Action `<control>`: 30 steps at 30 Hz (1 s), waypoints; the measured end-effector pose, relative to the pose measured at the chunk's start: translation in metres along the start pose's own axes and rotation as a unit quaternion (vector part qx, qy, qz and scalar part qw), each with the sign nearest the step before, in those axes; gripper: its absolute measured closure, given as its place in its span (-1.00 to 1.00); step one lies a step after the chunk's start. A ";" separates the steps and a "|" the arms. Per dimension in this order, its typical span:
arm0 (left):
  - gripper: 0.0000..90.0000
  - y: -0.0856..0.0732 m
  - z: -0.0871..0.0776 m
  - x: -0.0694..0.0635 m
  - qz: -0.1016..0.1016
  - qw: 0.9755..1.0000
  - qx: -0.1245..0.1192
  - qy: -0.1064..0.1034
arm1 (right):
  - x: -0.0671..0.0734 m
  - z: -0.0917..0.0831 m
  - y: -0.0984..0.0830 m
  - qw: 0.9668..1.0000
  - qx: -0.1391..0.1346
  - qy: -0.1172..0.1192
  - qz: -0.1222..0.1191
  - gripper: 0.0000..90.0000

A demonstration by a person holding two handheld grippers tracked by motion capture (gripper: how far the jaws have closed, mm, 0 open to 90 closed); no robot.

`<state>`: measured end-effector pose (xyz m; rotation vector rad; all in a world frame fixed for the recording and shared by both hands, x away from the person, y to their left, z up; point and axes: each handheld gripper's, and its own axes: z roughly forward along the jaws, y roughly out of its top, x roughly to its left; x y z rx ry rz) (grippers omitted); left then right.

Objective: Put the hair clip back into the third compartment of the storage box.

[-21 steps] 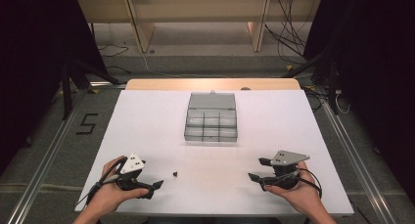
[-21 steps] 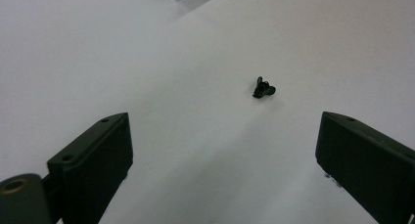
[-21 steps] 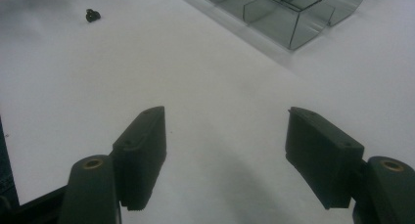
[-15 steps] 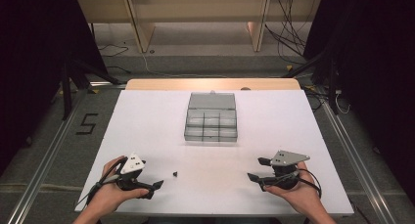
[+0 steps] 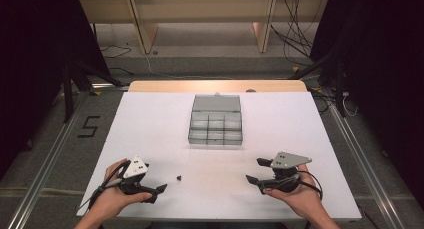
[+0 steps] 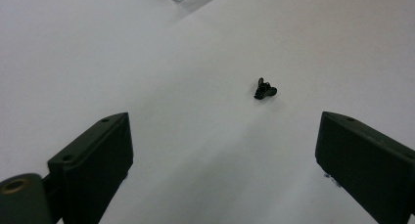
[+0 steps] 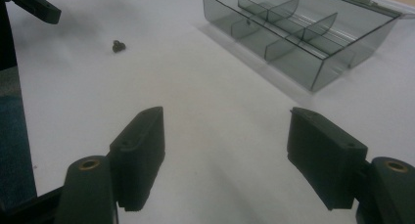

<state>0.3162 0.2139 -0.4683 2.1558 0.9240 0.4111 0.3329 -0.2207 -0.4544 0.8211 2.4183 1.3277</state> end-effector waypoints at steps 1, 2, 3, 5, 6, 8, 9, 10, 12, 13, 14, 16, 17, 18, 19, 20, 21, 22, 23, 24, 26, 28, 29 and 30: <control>-0.85 0.000 0.000 0.000 0.001 1.000 0.000 0.000 | 0.001 0.003 0.002 1.000 0.000 0.002 0.000 -0.31; -0.85 0.000 0.000 0.000 0.001 1.000 0.001 0.000 | 0.002 0.005 0.003 1.000 0.000 0.005 -0.001 -0.31; -0.85 0.000 0.000 0.000 0.003 1.000 0.004 0.000 | 0.003 0.007 0.005 1.000 0.001 0.008 -0.002 -0.29; -0.85 0.000 0.001 0.000 0.002 1.000 0.005 -0.001 | 0.006 0.013 0.008 1.000 -0.001 0.012 -0.006 -0.26; -0.85 0.000 0.001 0.000 0.002 1.000 0.005 -0.001 | 0.007 0.015 0.009 1.000 0.000 0.014 -0.007 -0.26; -0.85 0.000 0.001 0.000 0.001 1.000 0.004 0.000 | 0.009 0.020 0.012 1.000 0.001 0.017 -0.011 -0.26; -0.85 0.000 0.001 0.000 0.001 1.000 0.004 0.000 | 0.010 0.023 0.013 1.000 0.001 0.020 -0.010 -0.27; -0.85 0.000 0.001 0.000 0.001 1.000 0.004 0.000 | 0.011 0.025 0.014 1.000 0.001 0.021 -0.011 -0.27; -0.85 0.000 0.001 0.000 0.001 1.000 0.004 0.000 | 0.013 0.030 0.017 1.000 0.001 0.024 -0.012 -0.27; -0.85 0.000 0.001 0.000 0.001 1.000 0.005 0.000 | 0.015 0.033 0.018 1.000 0.002 0.025 -0.013 -0.27; -0.85 0.000 0.001 0.000 0.003 1.000 0.006 0.000 | 0.016 0.035 0.020 0.999 0.001 0.027 -0.016 -0.27; -0.85 0.001 0.002 0.000 0.003 1.000 0.006 0.000 | 0.018 0.040 0.022 0.999 -0.001 0.030 -0.020 -0.26; -0.85 0.001 0.002 0.000 0.004 1.000 0.007 -0.001 | 0.020 0.043 0.024 0.999 0.000 0.031 -0.021 -0.26; -0.85 0.001 0.002 0.000 0.004 1.000 0.007 -0.001 | 0.021 0.045 0.025 0.999 0.000 0.034 -0.022 -0.26; -0.85 0.001 0.002 -0.001 0.005 1.000 0.007 -0.001 | 0.022 0.048 0.027 0.999 -0.001 0.035 -0.024 -0.25; -0.85 0.001 0.002 -0.001 0.005 1.000 0.007 -0.001 | 0.023 0.050 0.028 0.999 -0.002 0.037 -0.025 -0.25; -0.85 0.001 0.001 -0.001 0.005 1.000 0.007 0.000 | 0.024 0.053 0.030 0.999 -0.002 0.038 -0.026 -0.25; -0.85 0.002 0.001 -0.001 0.005 1.000 0.007 0.000 | 0.026 0.056 0.031 0.999 -0.001 0.040 -0.028 -0.25; -0.85 0.001 0.001 -0.001 0.006 1.000 0.006 0.000 | 0.027 0.059 0.033 0.999 -0.001 0.041 -0.028 -0.25; -0.84 0.001 0.002 -0.001 0.005 1.000 0.006 0.000 | 0.028 0.061 0.034 0.999 0.000 0.043 -0.028 -0.24; -0.84 0.001 0.002 -0.002 0.007 1.000 0.007 -0.002 | 0.030 0.066 0.037 0.998 -0.001 0.046 -0.031 -0.23; -0.84 0.002 0.002 -0.002 0.009 1.000 0.007 -0.002 | 0.033 0.072 0.040 0.998 -0.003 0.049 -0.033 -0.23; -0.84 0.002 0.002 -0.002 0.009 1.000 0.007 -0.002 | 0.033 0.072 0.040 0.998 -0.003 0.049 -0.033 -0.23; -0.84 0.002 0.002 -0.002 0.009 1.000 0.007 -0.002 | 0.036 0.077 0.043 0.998 -0.002 0.052 -0.034 -0.22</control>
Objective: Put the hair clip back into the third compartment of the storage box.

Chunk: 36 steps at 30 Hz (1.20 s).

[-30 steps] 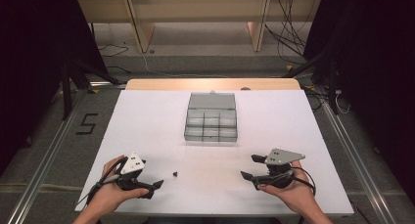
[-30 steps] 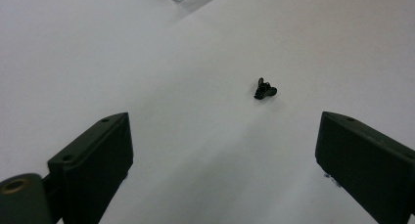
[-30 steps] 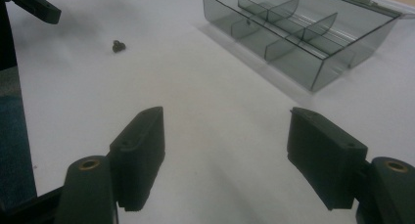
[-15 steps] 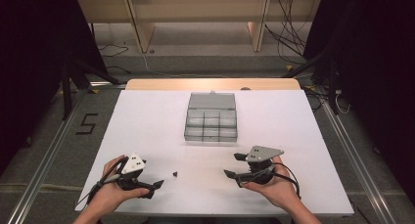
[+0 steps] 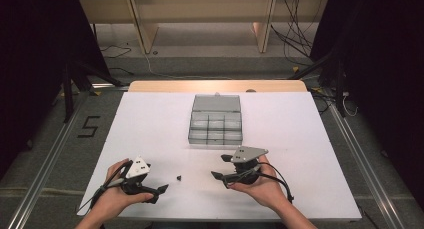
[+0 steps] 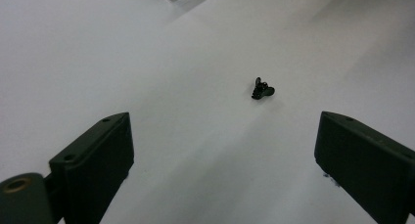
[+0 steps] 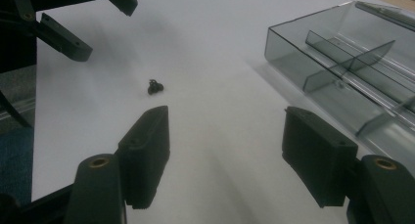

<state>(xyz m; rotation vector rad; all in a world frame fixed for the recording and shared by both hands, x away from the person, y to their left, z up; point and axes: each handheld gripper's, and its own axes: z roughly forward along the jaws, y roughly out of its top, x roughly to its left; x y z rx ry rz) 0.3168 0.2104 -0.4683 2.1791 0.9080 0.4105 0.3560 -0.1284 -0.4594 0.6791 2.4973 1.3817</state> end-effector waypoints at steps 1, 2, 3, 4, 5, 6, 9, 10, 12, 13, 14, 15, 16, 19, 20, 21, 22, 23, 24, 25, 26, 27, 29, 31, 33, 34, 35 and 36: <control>-0.84 0.000 0.000 0.000 0.000 1.000 0.000 0.000 | 0.001 0.003 0.001 1.000 0.002 0.001 -0.001 -0.22; -0.84 0.000 0.000 0.000 0.000 1.000 0.000 0.000 | 0.002 0.007 0.002 1.000 0.001 0.004 -0.002 -0.21; -0.84 0.000 0.000 0.000 0.000 1.000 0.000 0.000 | 0.003 0.010 0.003 1.000 0.004 0.006 -0.004 -0.21; -0.84 0.000 0.000 0.000 0.000 1.000 0.000 0.000 | 0.004 0.013 0.004 1.000 0.003 0.008 -0.004 -0.21; -0.84 0.000 0.000 0.000 0.000 1.000 0.000 0.000 | 0.006 0.017 0.005 1.000 0.005 0.010 -0.005 -0.21; -0.84 0.000 0.000 -0.001 0.000 1.000 0.000 0.000 | 0.007 0.020 0.007 1.000 0.006 0.013 -0.005 -0.20; -0.84 0.000 0.001 -0.001 0.002 1.000 0.001 -0.001 | 0.011 0.030 0.010 1.000 0.008 0.021 -0.009 -0.20; -0.84 0.000 0.001 -0.001 0.002 1.000 0.001 -0.001 | 0.012 0.034 0.011 1.000 0.009 0.023 -0.010 -0.19; -0.84 0.000 0.001 -0.001 0.002 1.000 0.001 0.000 | 0.015 0.041 0.013 0.999 0.011 0.028 -0.012 -0.19; -0.84 0.000 0.001 -0.001 0.002 1.000 0.001 0.000 | 0.016 0.044 0.013 0.999 0.012 0.030 -0.013 -0.19; -0.84 0.000 0.001 -0.001 0.002 1.000 0.001 0.000 | 0.017 0.047 0.014 0.999 0.014 0.031 -0.014 -0.18; -0.84 0.000 0.001 -0.001 0.002 1.000 0.001 0.000 | 0.019 0.050 0.015 0.999 0.017 0.034 -0.015 -0.18; -0.84 0.000 0.001 0.000 0.002 1.000 0.001 -0.001 | 0.020 0.053 0.015 0.999 0.016 0.037 -0.016 -0.18; -0.84 0.000 0.001 0.000 0.002 1.000 0.002 -0.001 | 0.023 0.062 0.018 0.999 0.021 0.042 -0.017 -0.17; -0.84 0.000 0.001 0.000 0.003 1.000 0.003 -0.001 | 0.024 0.065 0.018 0.999 0.025 0.043 -0.018 -0.17; -0.84 0.000 0.001 0.000 0.003 1.000 0.003 -0.001 | 0.024 0.068 0.019 0.999 0.025 0.045 -0.019 -0.16; -0.84 0.000 0.001 0.000 0.003 1.000 0.003 -0.001 | 0.025 0.070 0.020 0.998 0.027 0.047 -0.020 -0.16; -0.84 0.000 0.001 0.000 0.003 1.000 0.003 -0.001 | 0.025 0.070 0.020 0.998 0.027 0.047 -0.020 -0.16; -0.84 0.000 0.001 -0.001 0.004 1.000 0.003 -0.001 | 0.026 0.076 0.021 0.998 0.031 0.049 -0.020 -0.15; -0.84 0.000 0.002 -0.001 0.002 1.000 0.001 -0.001 | 0.027 0.078 0.022 0.998 0.034 0.051 -0.023 -0.14; -0.84 0.000 0.002 -0.001 0.002 1.000 0.001 -0.001 | 0.028 0.081 0.023 0.998 0.036 0.054 -0.024 -0.13; -0.84 0.000 0.002 -0.001 0.002 1.000 0.001 -0.001 | 0.029 0.084 0.023 0.997 0.038 0.055 -0.025 -0.12; -0.84 0.000 0.001 -0.001 0.004 1.000 0.002 -0.001 | 0.031 0.090 0.024 0.997 0.043 0.055 -0.028 -0.09; -0.84 0.000 0.001 -0.001 0.004 1.000 0.003 0.000 | 0.032 0.095 0.025 0.997 0.050 0.056 -0.030 -0.06; -0.84 0.000 0.001 -0.001 0.003 1.000 0.002 0.000 | 0.033 0.100 0.026 0.996 0.055 0.059 -0.032 -0.03; -0.84 0.000 0.001 -0.001 0.003 1.000 0.003 0.000 | 0.034 0.103 0.027 0.996 0.057 0.060 -0.033 -0.01; -0.84 0.000 0.001 0.000 0.004 1.000 0.002 0.000 | 0.035 0.105 0.027 0.996 0.060 0.061 -0.034 0.00; -0.84 0.000 0.001 0.000 0.004 1.000 0.002 0.000 | 0.036 0.107 0.027 0.995 0.064 0.062 -0.035 0.01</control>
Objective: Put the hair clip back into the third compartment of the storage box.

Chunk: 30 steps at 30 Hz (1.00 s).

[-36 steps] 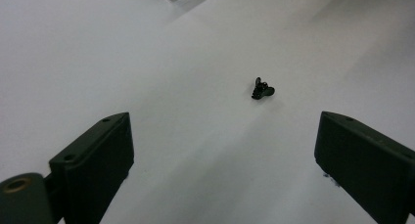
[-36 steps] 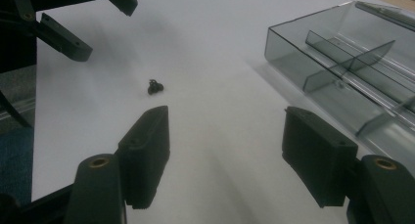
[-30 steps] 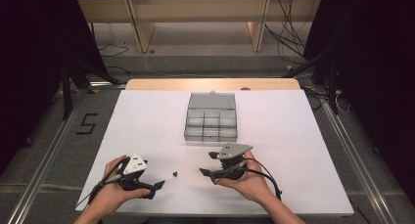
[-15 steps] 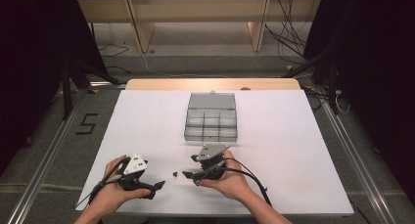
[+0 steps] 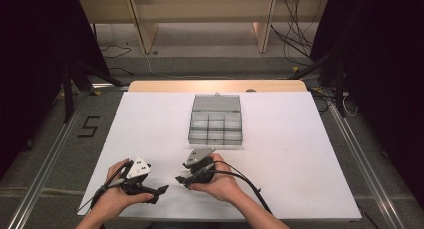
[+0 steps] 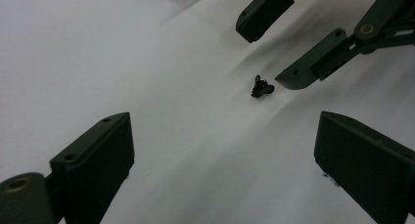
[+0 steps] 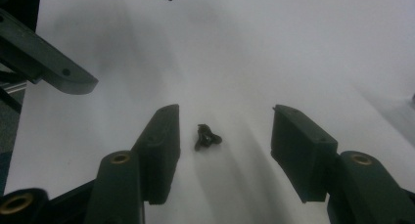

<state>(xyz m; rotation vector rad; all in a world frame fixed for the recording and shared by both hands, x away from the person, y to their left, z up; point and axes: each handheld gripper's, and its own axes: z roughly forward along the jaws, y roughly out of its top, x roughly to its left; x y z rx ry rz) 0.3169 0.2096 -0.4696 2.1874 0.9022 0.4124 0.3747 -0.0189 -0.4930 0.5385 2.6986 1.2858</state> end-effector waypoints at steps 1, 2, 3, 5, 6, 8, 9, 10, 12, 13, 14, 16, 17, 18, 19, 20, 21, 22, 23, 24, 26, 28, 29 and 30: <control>-0.84 0.000 0.000 0.000 0.000 1.000 0.000 0.000 | 0.000 0.002 0.000 1.000 0.002 0.001 -0.001 0.03; -0.84 0.000 0.000 0.000 0.000 1.000 0.000 0.000 | 0.000 0.004 0.001 1.000 0.006 0.001 -0.003 0.05; -0.84 0.000 0.000 0.000 0.000 1.000 0.000 -0.001 | 0.001 0.006 0.001 1.000 0.007 0.000 -0.004 0.08; -0.84 0.000 0.000 0.000 0.000 1.000 0.000 0.000 | 0.001 0.009 0.001 1.000 0.010 0.001 -0.006 0.10; -0.84 0.000 0.000 0.000 0.000 1.000 0.000 0.000 | 0.001 0.011 0.001 1.000 0.013 0.002 -0.006 0.10; -0.84 0.000 0.000 0.000 0.000 1.000 0.000 0.000 | 0.002 0.013 0.001 1.000 0.019 0.003 -0.007 0.12; -0.83 0.000 0.000 0.000 0.000 1.000 0.000 0.000 | 0.002 0.014 0.001 1.000 0.020 0.004 -0.011 0.13; -0.83 0.000 0.000 0.000 0.000 1.000 0.000 -0.001 | 0.003 0.015 0.001 1.000 0.021 0.004 -0.009 0.14; -0.83 0.000 0.000 0.000 0.000 1.000 -0.001 0.000 | 0.003 0.016 0.001 1.000 0.024 0.003 -0.013 0.15; -0.83 0.000 0.001 0.000 -0.001 1.000 -0.001 0.000 | 0.003 0.016 0.002 1.000 0.024 0.001 -0.013 0.18; -0.83 0.000 0.001 0.000 -0.001 1.000 -0.001 0.000 | 0.003 0.016 0.002 1.000 0.026 0.000 -0.014 0.19; -0.83 0.000 0.000 0.000 -0.001 1.000 0.000 0.000 | 0.004 0.016 0.002 0.999 0.029 -0.005 -0.020 0.23; -0.83 0.000 0.001 0.000 0.000 1.000 0.000 0.000 | 0.005 0.016 0.002 0.999 0.029 -0.010 -0.023 0.25; -0.83 0.000 0.001 0.000 -0.001 1.000 0.000 0.000 | 0.005 0.017 0.002 0.999 0.027 -0.012 -0.027 0.26; -0.83 0.000 0.001 0.000 -0.001 1.000 0.000 0.000 | 0.005 0.016 0.002 0.999 0.027 -0.013 -0.026 0.29; -0.83 0.000 0.001 0.000 -0.001 1.000 0.000 0.000 | 0.005 0.016 0.002 0.999 0.027 -0.013 -0.026 0.29; -0.83 0.000 0.001 0.000 -0.001 1.000 0.000 0.000 | 0.006 0.017 0.002 0.999 0.026 -0.013 -0.031 0.35; -0.83 0.000 0.001 0.000 0.000 1.000 0.000 0.000 | 0.006 0.016 0.002 0.999 0.027 -0.011 -0.031 0.38; -0.83 0.000 0.001 0.000 0.000 1.000 0.000 0.000 | 0.007 0.016 0.002 0.999 0.027 -0.011 -0.032 0.41; -0.83 0.000 0.001 0.000 0.001 1.000 0.001 0.000 | 0.007 0.016 0.002 0.999 0.028 -0.009 -0.033 0.44; -0.83 0.000 0.001 0.000 0.001 1.000 0.002 0.000 | 0.007 0.016 0.002 0.999 0.028 -0.007 -0.028 0.49; -0.83 0.000 0.001 0.000 0.001 1.000 0.002 0.000 | 0.006 0.016 0.002 0.999 0.027 -0.005 -0.028 0.57; -0.83 0.000 0.001 0.000 0.001 1.000 0.002 0.000 | 0.006 0.016 0.002 0.999 0.027 -0.005 -0.024 0.60; -0.83 0.000 0.001 0.000 0.001 1.000 0.002 0.000 | 0.005 0.016 0.002 0.999 0.027 -0.005 -0.025 0.64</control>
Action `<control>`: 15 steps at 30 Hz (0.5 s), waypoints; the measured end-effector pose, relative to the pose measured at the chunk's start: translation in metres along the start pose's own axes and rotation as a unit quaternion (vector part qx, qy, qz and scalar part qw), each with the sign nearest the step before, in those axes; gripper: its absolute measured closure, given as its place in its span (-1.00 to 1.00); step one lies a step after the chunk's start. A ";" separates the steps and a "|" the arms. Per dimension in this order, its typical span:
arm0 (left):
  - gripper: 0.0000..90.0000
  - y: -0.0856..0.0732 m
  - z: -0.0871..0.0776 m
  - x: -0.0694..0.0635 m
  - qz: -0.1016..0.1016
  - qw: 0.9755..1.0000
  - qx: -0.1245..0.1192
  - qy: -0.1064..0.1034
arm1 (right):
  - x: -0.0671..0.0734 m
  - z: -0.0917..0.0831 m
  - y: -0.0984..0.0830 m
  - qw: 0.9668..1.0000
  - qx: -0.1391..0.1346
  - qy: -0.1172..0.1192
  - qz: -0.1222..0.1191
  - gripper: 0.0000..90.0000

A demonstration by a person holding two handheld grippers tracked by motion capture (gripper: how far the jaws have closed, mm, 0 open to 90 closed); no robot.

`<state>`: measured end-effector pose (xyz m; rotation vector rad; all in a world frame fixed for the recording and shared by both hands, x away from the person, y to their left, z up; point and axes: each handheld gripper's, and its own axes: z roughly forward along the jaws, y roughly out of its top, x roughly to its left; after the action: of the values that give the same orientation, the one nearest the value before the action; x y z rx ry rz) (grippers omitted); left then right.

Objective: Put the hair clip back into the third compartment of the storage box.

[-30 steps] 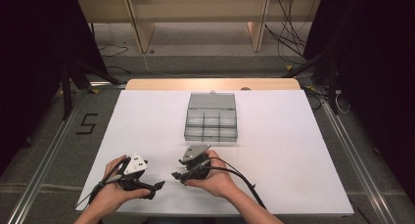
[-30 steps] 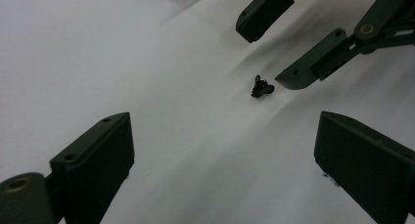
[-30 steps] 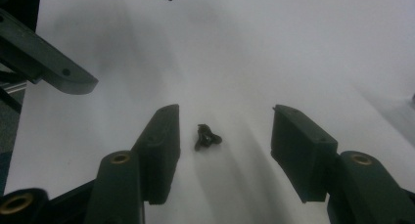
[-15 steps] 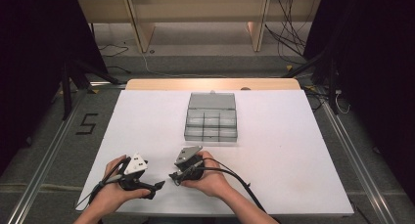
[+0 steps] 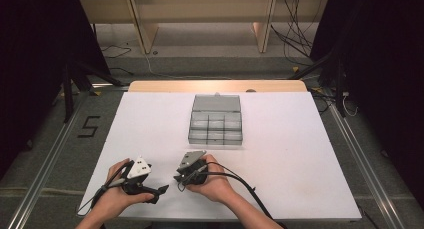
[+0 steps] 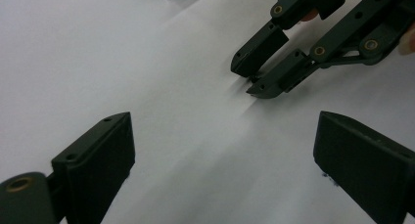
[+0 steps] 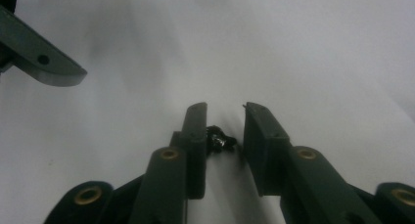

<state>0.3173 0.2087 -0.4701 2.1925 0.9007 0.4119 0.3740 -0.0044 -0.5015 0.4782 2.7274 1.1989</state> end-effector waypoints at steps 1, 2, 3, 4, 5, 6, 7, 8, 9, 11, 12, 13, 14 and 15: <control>-0.83 0.000 0.000 0.000 0.000 1.000 0.000 0.000 | 0.000 0.000 0.000 1.000 0.000 0.001 0.000 0.67; -0.83 0.000 0.000 0.000 0.000 1.000 0.000 0.000 | 0.000 0.000 0.000 1.000 0.000 0.001 0.000 0.69; -0.83 0.000 0.000 0.000 0.000 1.000 0.000 -0.001 | 0.000 0.000 0.000 1.000 0.000 0.001 0.000 0.70; -0.82 0.000 0.000 0.000 0.000 1.000 0.001 -0.001 | 0.000 0.000 0.000 1.000 0.000 0.001 0.000 0.70; -0.82 0.000 0.000 0.000 -0.001 1.000 0.001 -0.001 | 0.000 0.000 0.000 1.000 0.000 0.001 0.001 0.70; -0.82 0.000 0.000 0.000 -0.001 1.000 0.001 -0.001 | 0.000 0.000 0.000 1.000 0.000 0.001 0.001 0.70; -0.82 0.000 0.000 0.000 0.000 1.000 0.001 -0.001 | 0.000 0.000 0.000 1.000 0.000 0.001 0.002 0.70; -0.82 0.000 0.000 0.000 0.000 1.000 0.001 -0.001 | 0.000 0.000 0.000 1.000 0.000 0.001 0.002 0.70; -0.82 0.000 0.000 0.000 0.001 1.000 0.001 -0.001 | 0.000 0.000 0.000 1.000 0.000 0.001 0.001 0.70; -0.82 0.000 0.000 0.000 0.002 1.000 0.001 0.000 | -0.001 0.000 0.000 1.000 -0.002 0.001 0.005 0.70; -0.82 0.000 0.000 0.000 0.001 1.000 0.000 0.000 | -0.001 0.000 0.000 1.000 -0.002 0.001 0.006 0.70; -0.82 0.000 0.000 0.000 0.001 1.000 0.000 0.000 | -0.001 -0.001 0.000 1.000 -0.002 0.001 0.008 0.70; -0.82 0.000 0.000 0.000 0.000 1.000 0.001 0.000 | -0.001 -0.001 0.001 1.000 -0.004 0.001 0.008 0.70; -0.82 0.000 0.000 0.000 0.001 1.000 0.001 0.000 | -0.001 -0.001 0.001 1.000 -0.005 0.002 0.008 0.70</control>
<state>0.3177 0.2087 -0.4703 2.1959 0.8982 0.4114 0.3751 -0.0049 -0.5001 0.4971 2.7241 1.2190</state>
